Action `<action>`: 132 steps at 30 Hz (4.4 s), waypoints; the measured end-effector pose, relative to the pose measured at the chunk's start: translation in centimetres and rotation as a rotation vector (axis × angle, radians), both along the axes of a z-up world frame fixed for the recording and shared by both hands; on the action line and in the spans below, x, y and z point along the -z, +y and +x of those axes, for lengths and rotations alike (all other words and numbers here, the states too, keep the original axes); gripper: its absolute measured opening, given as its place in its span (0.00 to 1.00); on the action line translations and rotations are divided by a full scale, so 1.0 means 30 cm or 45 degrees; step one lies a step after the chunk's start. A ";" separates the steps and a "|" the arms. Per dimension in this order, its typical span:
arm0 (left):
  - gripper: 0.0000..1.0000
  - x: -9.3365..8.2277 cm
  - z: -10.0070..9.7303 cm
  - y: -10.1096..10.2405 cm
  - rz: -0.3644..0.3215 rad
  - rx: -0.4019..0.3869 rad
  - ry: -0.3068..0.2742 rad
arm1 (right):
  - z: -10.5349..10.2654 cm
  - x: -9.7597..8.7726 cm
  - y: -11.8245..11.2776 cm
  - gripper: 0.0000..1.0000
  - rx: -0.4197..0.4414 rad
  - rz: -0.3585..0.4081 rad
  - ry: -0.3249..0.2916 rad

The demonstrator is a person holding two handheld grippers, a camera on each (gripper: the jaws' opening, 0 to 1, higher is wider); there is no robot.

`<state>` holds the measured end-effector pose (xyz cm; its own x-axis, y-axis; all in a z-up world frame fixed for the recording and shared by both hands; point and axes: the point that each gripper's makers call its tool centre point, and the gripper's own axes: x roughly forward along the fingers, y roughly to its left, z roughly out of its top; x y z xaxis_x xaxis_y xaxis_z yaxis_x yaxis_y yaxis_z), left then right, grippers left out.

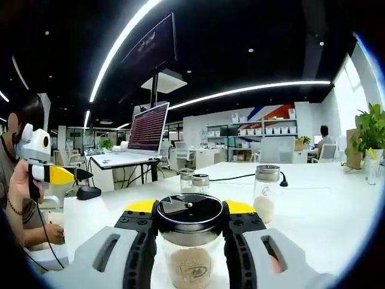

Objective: Rotate the seasoning bottle until the label or dispensing opening points toward the visible target arrow and the bottle remains upright within the marked orientation range

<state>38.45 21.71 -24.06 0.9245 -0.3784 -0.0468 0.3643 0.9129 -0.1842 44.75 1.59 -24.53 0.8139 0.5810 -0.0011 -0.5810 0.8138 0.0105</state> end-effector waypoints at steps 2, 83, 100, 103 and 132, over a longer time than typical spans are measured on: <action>0.88 0.000 0.000 0.003 -0.002 -0.001 0.001 | 0.002 0.001 -0.001 0.42 0.011 0.006 0.001; 0.88 -0.002 -0.006 0.000 0.006 0.019 0.006 | -0.082 -0.070 -0.023 0.63 -1.127 -0.034 0.030; 0.89 -0.030 -0.010 -0.018 0.021 0.058 -0.054 | -0.059 -0.011 0.040 0.54 -1.164 -0.072 0.110; 0.89 -0.059 -0.024 -0.030 -0.007 0.082 -0.092 | -0.055 -0.004 0.041 0.55 -1.159 -0.083 0.111; 1.00 -0.069 -0.019 -0.013 0.236 -0.020 -0.159 | -0.069 0.032 0.047 0.42 -1.106 -0.147 0.080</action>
<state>37.89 21.31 -22.00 0.9331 -0.3596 0.0010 0.3594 0.9326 0.0329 42.69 3.01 -25.49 0.0800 0.9886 -0.1277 -0.9966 0.0817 0.0083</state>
